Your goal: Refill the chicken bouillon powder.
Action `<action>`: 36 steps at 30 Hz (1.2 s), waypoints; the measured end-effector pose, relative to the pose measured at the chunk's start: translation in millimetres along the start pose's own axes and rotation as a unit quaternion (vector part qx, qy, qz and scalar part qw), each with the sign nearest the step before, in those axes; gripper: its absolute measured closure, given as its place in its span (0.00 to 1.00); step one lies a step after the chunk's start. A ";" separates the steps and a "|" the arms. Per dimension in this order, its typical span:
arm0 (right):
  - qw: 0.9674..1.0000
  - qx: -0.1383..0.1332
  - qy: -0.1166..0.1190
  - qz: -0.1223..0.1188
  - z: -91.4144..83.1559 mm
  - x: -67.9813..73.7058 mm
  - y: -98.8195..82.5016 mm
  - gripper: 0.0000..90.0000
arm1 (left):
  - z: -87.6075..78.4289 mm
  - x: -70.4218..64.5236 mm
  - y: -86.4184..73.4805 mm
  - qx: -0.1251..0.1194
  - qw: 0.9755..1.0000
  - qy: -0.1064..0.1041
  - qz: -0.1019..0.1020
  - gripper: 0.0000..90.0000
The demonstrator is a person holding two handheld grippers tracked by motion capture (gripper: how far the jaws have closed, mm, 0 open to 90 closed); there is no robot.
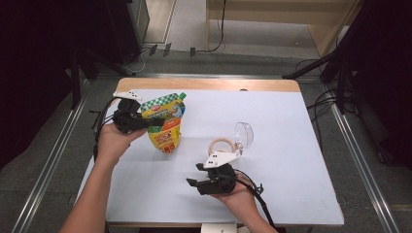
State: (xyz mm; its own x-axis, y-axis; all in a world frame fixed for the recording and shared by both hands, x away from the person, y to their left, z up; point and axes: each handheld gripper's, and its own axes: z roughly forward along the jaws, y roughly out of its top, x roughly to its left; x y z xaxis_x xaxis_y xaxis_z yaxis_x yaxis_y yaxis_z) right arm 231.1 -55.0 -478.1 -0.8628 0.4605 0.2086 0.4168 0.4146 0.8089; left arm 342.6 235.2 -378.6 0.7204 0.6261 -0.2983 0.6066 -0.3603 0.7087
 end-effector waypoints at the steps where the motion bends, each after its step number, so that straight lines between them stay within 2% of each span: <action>1: 1.000 -0.001 0.001 0.004 0.4 -0.5 -0.8 0.47 | -0.8 -2.3 1.3 0.000 1.000 -0.003 0.003 1.00; 11: 1.000 -0.007 -0.007 0.011 1.4 -0.5 -2.4 0.48 | -17.6 -36.5 21.3 0.002 0.998 -0.047 0.029 1.00; 16: 1.000 -0.013 -0.011 0.014 1.9 1.2 -1.7 0.49 | -26.8 -53.7 28.6 0.012 0.997 -0.057 0.044 1.00; 23: 1.000 -0.019 -0.015 0.020 10.1 3.6 -0.5 0.51 | -38.5 -77.0 33.4 0.013 0.994 -0.079 0.070 1.00; 26: 1.000 -0.017 -0.020 0.013 12.4 5.7 0.4 0.55 | -40.9 -83.8 34.1 0.014 0.993 -0.088 0.078 1.00; 29: 0.999 -0.019 -0.024 0.019 13.3 5.3 1.5 0.58 | -44.0 -92.1 33.6 0.012 0.990 -0.098 0.097 1.00; 32: 0.999 -0.024 -0.026 0.024 13.3 4.1 3.8 0.62 | -46.8 -97.4 32.5 0.015 0.990 -0.101 0.102 1.00; 36: 0.999 -0.036 -0.014 0.024 14.2 3.2 7.0 0.66 | -49.6 -103.2 29.3 0.021 0.989 -0.109 0.094 1.00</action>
State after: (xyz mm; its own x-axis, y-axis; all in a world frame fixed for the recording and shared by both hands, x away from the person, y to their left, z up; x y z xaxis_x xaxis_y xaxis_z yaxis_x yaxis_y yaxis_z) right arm 235.3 -39.5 -479.6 -0.8334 0.5005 0.2344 0.4359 0.3346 0.8355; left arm 269.3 194.4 -295.3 0.8743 0.3832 -0.2979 0.4655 -0.4879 0.7385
